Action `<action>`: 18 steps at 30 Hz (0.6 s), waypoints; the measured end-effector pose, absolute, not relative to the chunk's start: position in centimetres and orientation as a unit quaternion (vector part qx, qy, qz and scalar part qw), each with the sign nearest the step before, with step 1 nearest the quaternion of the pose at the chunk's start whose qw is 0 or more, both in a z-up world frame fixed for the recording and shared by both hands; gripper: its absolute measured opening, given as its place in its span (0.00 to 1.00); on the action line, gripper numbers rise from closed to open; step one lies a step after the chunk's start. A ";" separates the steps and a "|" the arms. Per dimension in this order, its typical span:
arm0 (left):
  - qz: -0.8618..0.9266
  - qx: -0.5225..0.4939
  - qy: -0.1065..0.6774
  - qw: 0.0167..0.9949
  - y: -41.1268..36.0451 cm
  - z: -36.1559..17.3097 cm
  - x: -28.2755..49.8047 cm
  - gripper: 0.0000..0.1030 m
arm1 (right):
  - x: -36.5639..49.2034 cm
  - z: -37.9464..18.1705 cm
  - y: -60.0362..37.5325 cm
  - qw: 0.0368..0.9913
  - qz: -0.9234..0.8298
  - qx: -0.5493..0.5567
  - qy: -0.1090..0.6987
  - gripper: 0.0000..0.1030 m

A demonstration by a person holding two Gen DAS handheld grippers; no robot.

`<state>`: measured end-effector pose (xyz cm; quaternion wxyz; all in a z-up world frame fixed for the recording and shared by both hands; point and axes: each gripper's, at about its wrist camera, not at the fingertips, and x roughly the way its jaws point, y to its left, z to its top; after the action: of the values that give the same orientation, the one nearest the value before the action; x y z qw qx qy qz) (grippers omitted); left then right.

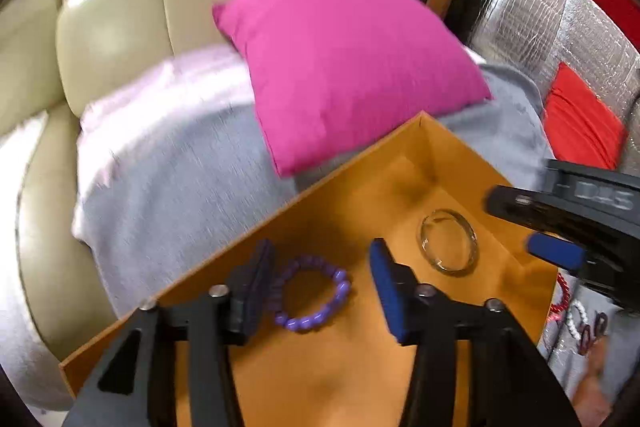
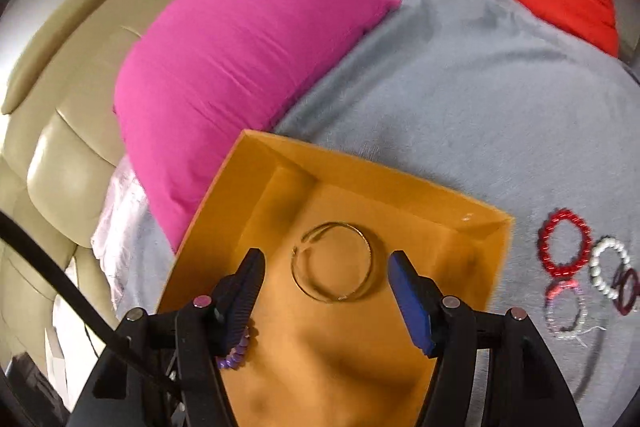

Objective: Organize jewelry
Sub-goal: 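Carry the cuff bangle and purple bracelet into the orange box and open both tools, then withdraw both tools from the box back over the remaining jewelry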

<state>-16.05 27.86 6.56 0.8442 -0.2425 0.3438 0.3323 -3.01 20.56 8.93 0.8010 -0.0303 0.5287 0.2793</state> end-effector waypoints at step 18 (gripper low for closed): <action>0.230 -0.059 0.245 0.940 11.3 14.1 -18.4 0.62 | -20.4 25.7 -7.2 0.930 0.160 0.053 0.327 0.73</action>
<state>-18.44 11.30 14.08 0.9401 -0.0591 0.2450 0.2296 -20.40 -7.20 25.73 0.9297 0.0534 0.3274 0.1602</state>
